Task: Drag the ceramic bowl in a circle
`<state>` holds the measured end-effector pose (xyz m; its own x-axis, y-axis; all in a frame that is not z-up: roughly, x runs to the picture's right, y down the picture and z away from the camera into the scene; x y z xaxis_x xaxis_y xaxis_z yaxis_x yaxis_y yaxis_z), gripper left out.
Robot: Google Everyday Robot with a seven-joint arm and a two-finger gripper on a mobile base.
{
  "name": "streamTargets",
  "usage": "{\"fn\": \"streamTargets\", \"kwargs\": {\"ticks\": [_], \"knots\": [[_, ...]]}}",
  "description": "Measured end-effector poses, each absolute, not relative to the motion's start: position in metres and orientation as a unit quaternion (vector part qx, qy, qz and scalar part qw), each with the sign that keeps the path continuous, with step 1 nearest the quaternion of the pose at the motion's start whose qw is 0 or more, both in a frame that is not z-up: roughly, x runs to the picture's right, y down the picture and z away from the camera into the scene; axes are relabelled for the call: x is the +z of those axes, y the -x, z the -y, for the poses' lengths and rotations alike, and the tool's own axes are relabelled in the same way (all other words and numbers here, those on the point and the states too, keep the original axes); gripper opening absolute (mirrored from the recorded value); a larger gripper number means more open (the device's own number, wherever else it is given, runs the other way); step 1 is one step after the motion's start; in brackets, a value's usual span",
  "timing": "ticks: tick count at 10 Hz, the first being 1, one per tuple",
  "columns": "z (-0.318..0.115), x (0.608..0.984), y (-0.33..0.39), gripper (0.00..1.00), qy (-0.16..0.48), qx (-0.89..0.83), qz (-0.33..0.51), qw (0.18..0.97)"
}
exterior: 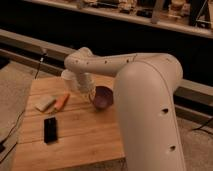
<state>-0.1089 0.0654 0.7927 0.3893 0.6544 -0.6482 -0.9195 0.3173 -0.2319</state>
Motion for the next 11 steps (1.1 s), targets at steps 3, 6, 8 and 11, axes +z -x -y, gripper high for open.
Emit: {"fn": "streamTargets", "kwargs": {"ticks": [3,6,8,11], "knots": [[-0.088,0.777,0.137,0.0,0.325,0.48,-0.207,0.788],[-0.116,0.762,0.145,0.0,0.357,0.464,-0.203,0.785],[-0.136,0.754,0.141,0.0,0.374,0.451,-0.208,0.783],[-0.159,0.748,0.13,0.0,0.387,0.428,-0.227,0.785]]}}
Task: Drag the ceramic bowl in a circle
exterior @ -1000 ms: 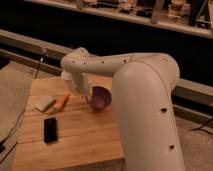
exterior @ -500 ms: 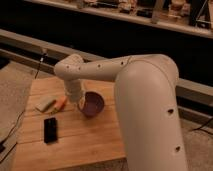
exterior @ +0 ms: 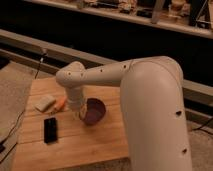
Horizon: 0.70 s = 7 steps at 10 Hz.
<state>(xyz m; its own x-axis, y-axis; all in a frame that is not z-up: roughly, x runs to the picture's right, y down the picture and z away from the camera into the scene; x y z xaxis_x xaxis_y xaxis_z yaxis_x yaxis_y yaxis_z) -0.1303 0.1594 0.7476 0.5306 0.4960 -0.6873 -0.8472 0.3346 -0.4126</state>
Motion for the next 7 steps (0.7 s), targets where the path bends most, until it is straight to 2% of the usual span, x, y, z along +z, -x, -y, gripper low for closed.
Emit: {"fn": "streamTargets", "kwargs": {"ticks": [1,2,3,5,6,7], "knots": [[-0.1625,0.7472,0.1292,0.04,0.388,0.424,-0.23,0.785],[-0.1655,0.7469,0.1287,0.12,0.389,0.421,-0.233,0.786],[-0.1675,0.747,0.1289,0.25,0.389,0.418,-0.235,0.786],[-0.1672,0.7474,0.1294,0.43,0.389,0.419,-0.235,0.786],[-0.166,0.7474,0.129,0.57,0.389,0.421,-0.235,0.785],[-0.1637,0.7468,0.1285,0.65,0.388,0.424,-0.232,0.785]]}}
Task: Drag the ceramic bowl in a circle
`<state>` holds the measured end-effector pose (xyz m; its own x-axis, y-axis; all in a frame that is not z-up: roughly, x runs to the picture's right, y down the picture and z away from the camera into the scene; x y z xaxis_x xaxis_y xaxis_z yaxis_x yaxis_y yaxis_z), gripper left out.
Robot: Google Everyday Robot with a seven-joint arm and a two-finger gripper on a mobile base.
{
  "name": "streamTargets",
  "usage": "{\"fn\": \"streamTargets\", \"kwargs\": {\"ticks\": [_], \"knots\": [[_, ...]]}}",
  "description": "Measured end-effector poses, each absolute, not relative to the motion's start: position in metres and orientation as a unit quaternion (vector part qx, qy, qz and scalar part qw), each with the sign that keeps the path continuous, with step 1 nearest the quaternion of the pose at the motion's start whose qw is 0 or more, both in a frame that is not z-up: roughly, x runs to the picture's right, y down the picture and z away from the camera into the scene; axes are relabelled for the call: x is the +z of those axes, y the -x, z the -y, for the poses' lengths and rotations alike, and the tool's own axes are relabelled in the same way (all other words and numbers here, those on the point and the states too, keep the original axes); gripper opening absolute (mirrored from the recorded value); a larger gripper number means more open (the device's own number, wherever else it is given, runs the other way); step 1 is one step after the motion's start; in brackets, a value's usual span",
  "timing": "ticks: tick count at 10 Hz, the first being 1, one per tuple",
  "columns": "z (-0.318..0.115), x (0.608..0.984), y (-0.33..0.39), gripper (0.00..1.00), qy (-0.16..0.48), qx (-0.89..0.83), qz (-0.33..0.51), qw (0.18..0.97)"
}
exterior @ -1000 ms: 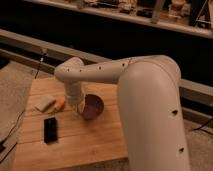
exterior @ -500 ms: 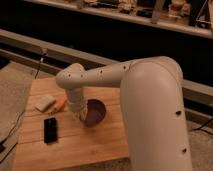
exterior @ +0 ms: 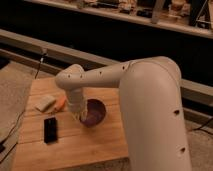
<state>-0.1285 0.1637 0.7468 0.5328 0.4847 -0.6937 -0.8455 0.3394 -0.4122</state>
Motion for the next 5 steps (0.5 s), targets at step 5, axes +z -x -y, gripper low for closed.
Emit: {"fn": "streamTargets", "kwargs": {"ticks": [5], "knots": [[-0.1538,0.7401,0.1268,0.74,0.388,0.435,-0.22,0.782]]}}
